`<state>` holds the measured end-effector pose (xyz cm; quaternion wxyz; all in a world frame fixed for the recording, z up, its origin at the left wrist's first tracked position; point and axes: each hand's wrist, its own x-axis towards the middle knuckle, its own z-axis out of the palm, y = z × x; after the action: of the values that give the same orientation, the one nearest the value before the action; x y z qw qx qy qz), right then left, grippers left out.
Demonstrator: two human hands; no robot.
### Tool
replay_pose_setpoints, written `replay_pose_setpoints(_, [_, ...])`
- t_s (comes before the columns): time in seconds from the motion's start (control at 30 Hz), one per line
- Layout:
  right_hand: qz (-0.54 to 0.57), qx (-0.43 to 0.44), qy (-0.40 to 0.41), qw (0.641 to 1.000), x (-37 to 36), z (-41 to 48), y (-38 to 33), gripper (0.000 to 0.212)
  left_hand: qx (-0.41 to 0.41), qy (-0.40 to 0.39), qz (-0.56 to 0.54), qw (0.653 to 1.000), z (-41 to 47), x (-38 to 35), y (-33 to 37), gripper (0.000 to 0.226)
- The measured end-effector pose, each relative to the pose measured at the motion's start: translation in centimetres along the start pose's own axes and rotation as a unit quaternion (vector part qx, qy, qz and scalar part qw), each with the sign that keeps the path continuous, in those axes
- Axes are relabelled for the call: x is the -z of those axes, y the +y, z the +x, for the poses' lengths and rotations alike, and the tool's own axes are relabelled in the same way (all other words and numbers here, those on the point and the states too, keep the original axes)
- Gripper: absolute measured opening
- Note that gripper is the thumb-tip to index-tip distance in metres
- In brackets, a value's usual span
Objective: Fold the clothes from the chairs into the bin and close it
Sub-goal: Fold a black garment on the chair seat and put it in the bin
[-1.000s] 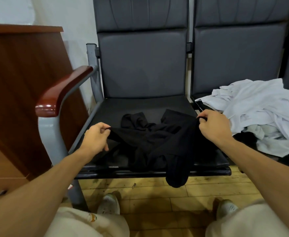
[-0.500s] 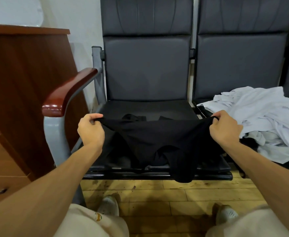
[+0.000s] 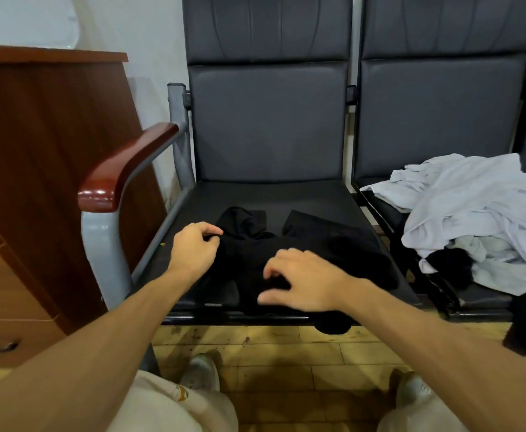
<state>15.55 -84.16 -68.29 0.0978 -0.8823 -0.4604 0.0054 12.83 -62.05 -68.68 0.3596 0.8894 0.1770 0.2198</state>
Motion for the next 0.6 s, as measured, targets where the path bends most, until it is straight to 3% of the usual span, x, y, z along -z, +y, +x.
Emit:
replay_pose_setpoints(0.07, [-0.047, -0.006, -0.067, 0.997, -0.9, 0.6, -1.2, 0.067, -0.017, 0.004, 0.002, 1.000, -0.1, 0.0, 0.2, 0.016])
replay_pose_setpoints(0.1, [-0.051, -0.009, -0.070, 0.996, -1.1, 0.9, -1.4, 0.065, -0.026, 0.006, 0.002, 1.000, -0.3, 0.0, 0.3, 0.016])
replay_pose_setpoints(0.23, [0.127, -0.055, -0.013, 0.990, -0.6, 1.5, 0.6, 0.010, -0.049, 0.015, 0.026, 0.998, -0.3, 0.4, 0.1, 0.015])
replay_pose_setpoints(0.33, [0.239, -0.096, 0.048, 0.965, 0.3, 1.3, 2.3, 0.018, -0.038, 0.033, 0.017, 0.999, -0.1, 0.7, 0.0, 0.016])
replay_pose_setpoints(0.37, [0.314, -0.120, 0.082, 0.938, 0.8, 1.1, 2.6, 0.020, -0.032, 0.038, -0.001, 0.999, -0.1, 0.7, 0.1, 0.017])
replay_pose_setpoints(0.47, [0.517, -0.207, 0.191, 0.809, 2.5, 1.0, 3.5, 0.023, 0.003, 0.020, -0.112, 0.993, -0.3, 0.8, 0.8, 0.017])
replay_pose_setpoints(0.53, [0.570, -0.240, 0.254, 0.744, 3.6, 0.8, 4.2, 0.025, 0.008, 0.003, -0.149, 0.989, -0.5, 0.7, 1.1, 0.015])
replay_pose_setpoints(0.6, [0.600, -0.248, 0.286, 0.705, 4.5, 0.5, 4.5, 0.024, 0.003, -0.005, -0.172, 0.985, -0.6, 0.6, 1.2, 0.015])
